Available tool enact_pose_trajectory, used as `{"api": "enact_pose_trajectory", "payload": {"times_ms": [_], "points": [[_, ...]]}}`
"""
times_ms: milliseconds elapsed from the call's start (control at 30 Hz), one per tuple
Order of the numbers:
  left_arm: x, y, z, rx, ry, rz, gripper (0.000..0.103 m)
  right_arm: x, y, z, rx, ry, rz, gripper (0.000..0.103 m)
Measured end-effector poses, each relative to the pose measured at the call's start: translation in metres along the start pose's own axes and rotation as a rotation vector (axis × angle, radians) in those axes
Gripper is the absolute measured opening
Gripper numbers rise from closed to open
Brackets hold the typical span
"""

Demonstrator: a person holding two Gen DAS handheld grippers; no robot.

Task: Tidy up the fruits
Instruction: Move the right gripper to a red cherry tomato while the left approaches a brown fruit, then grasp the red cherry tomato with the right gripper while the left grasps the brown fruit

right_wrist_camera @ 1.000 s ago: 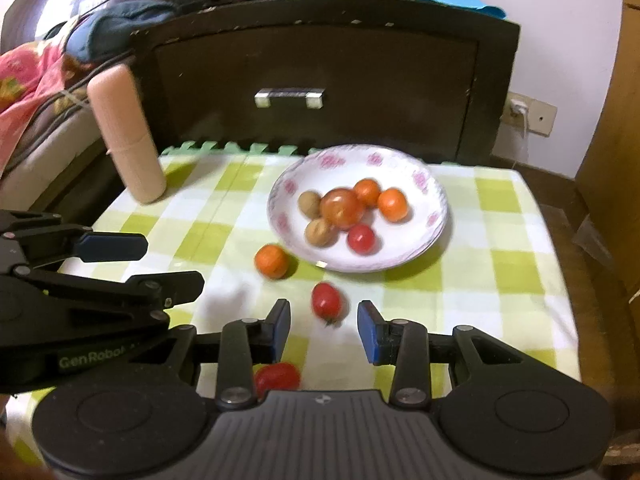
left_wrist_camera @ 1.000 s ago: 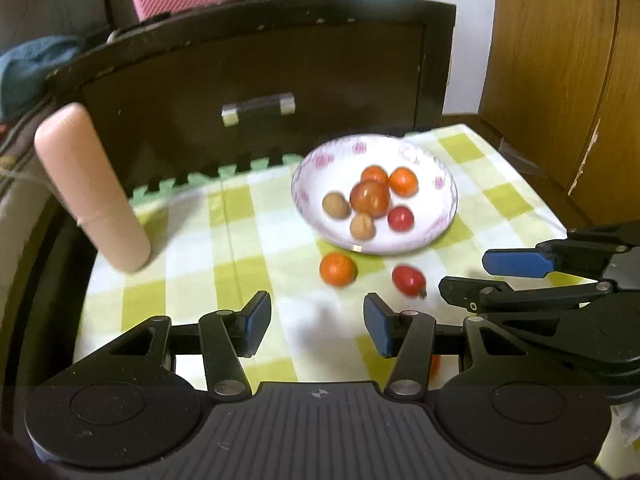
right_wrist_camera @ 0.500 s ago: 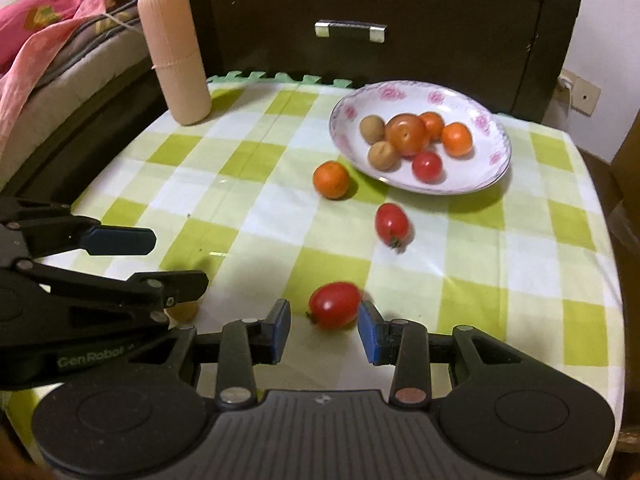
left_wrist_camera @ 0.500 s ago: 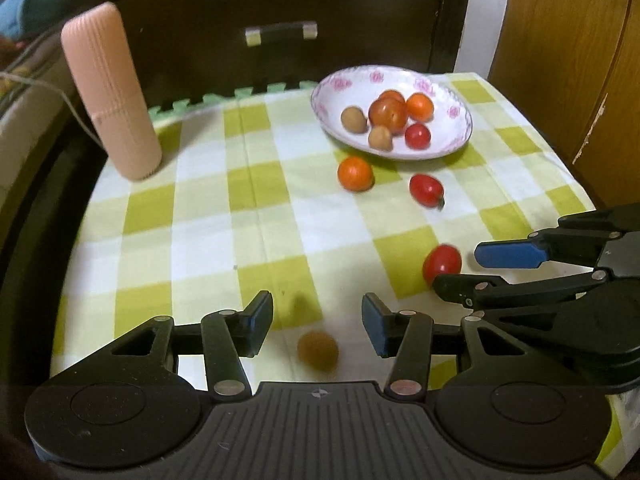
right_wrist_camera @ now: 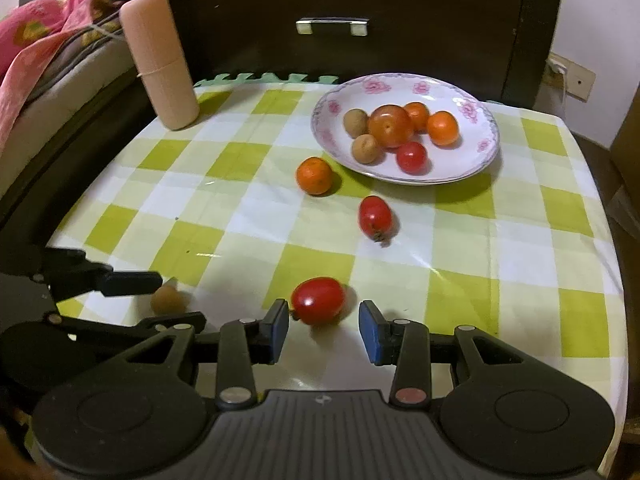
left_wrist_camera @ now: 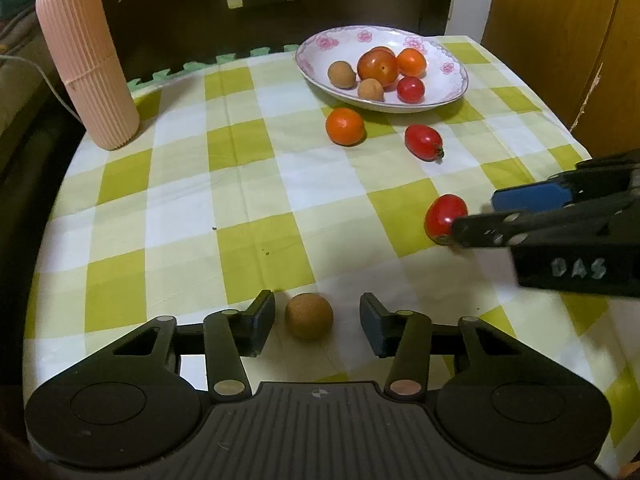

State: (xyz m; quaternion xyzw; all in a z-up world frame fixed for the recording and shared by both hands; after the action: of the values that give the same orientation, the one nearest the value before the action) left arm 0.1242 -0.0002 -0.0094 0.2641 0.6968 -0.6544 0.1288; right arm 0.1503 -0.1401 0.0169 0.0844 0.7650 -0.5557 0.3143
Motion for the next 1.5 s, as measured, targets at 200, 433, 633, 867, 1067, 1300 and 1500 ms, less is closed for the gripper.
{"api": "enact_pose_trajectory", "payload": {"times_ms": [200, 433, 633, 867, 1067, 1300, 1500], "points": [[0.0, 0.001, 0.001, 0.004, 0.004, 0.005, 0.039, 0.001, 0.005, 0.009, 0.01, 0.027, -0.008, 0.038], [0.002, -0.002, 0.001, 0.031, 0.008, 0.009, 0.034, 0.0, 0.01, 0.005, -0.017, 0.015, 0.004, 0.04], [0.002, -0.002, 0.004, 0.042, 0.026, 0.007, 0.036, -0.004, 0.024, 0.003, -0.032, 0.009, -0.011, 0.042], [0.004, -0.002, 0.006, 0.049, 0.04, 0.014, 0.041, -0.007, 0.035, -0.002, -0.021, -0.031, -0.01, 0.042], [0.006, -0.003, 0.008, 0.045, 0.057, 0.02, 0.041, -0.003, 0.033, -0.007, -0.009, -0.063, -0.006, 0.034], [0.006, -0.006, 0.009, 0.049, 0.059, 0.017, 0.033, 0.002, 0.022, -0.006, -0.006, -0.077, -0.011, 0.034], [0.009, -0.018, 0.015, 0.053, 0.066, 0.046, 0.033, 0.015, 0.003, -0.005, 0.018, -0.079, -0.02, 0.034]]}}
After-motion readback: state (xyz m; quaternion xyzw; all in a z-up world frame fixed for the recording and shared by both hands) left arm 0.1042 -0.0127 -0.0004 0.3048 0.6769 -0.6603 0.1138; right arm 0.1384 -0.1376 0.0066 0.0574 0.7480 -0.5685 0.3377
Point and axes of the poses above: each gripper's, at about its wrist camera, not at the fingertips, and y roughly the way its jaws point, z to its right, x to its underside, the point moved 1 cm from there along y, roughly the way its jaws point, and after that the axes turned 5 degrees about -x, right-handed, at the moved point
